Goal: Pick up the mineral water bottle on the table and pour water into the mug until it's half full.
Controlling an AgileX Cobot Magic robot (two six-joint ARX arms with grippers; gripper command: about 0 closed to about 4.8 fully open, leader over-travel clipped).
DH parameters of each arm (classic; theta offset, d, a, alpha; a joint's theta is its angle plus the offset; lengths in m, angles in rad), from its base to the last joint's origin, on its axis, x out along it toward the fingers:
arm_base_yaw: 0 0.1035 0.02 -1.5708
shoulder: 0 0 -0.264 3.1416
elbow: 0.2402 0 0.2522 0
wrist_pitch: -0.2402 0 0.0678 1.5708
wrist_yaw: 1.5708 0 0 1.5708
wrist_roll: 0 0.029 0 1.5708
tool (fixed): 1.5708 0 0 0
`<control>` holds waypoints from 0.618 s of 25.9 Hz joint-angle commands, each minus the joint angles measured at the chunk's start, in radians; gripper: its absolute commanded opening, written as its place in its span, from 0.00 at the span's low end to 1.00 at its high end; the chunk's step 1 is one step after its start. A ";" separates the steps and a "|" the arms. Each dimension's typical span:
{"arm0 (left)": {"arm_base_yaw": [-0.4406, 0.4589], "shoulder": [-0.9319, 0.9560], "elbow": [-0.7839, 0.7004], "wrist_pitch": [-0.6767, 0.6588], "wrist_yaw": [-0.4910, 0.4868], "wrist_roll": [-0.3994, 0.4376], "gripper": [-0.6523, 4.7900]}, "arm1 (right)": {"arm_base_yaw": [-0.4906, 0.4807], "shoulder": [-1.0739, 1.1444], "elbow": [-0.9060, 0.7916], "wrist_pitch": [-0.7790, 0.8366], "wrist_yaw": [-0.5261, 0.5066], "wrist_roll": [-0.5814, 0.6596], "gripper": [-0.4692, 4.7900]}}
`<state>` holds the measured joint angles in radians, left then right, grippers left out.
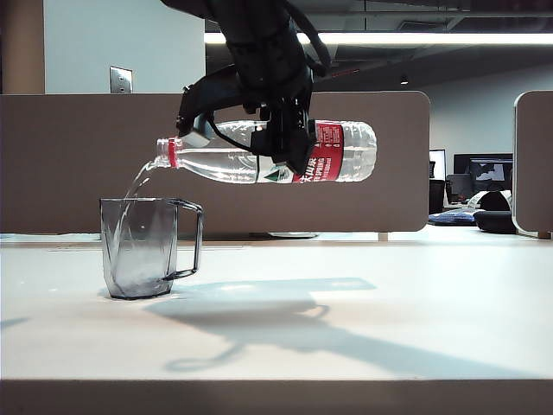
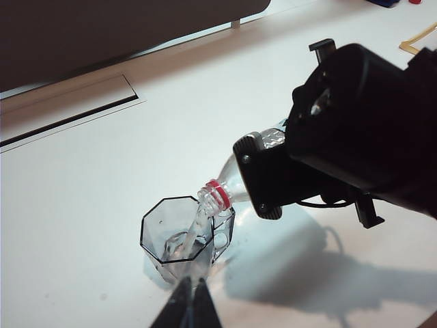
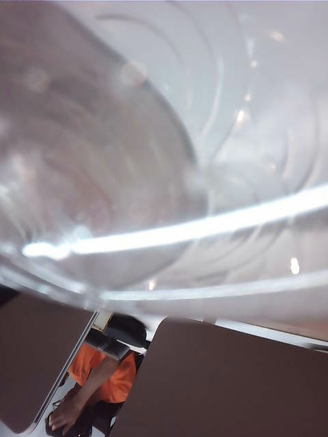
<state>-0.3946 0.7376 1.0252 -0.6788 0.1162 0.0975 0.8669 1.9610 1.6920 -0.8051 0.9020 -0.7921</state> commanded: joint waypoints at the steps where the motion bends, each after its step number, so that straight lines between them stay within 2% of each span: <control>1: 0.001 -0.003 0.007 0.003 0.004 0.000 0.11 | 0.002 -0.014 0.015 0.029 0.042 -0.002 0.57; 16: 0.001 -0.003 0.007 0.003 0.004 0.000 0.11 | -0.010 -0.014 0.015 0.055 0.061 -0.024 0.57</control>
<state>-0.3950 0.7376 1.0252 -0.6788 0.1162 0.0975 0.8570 1.9610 1.6932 -0.7788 0.9279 -0.8173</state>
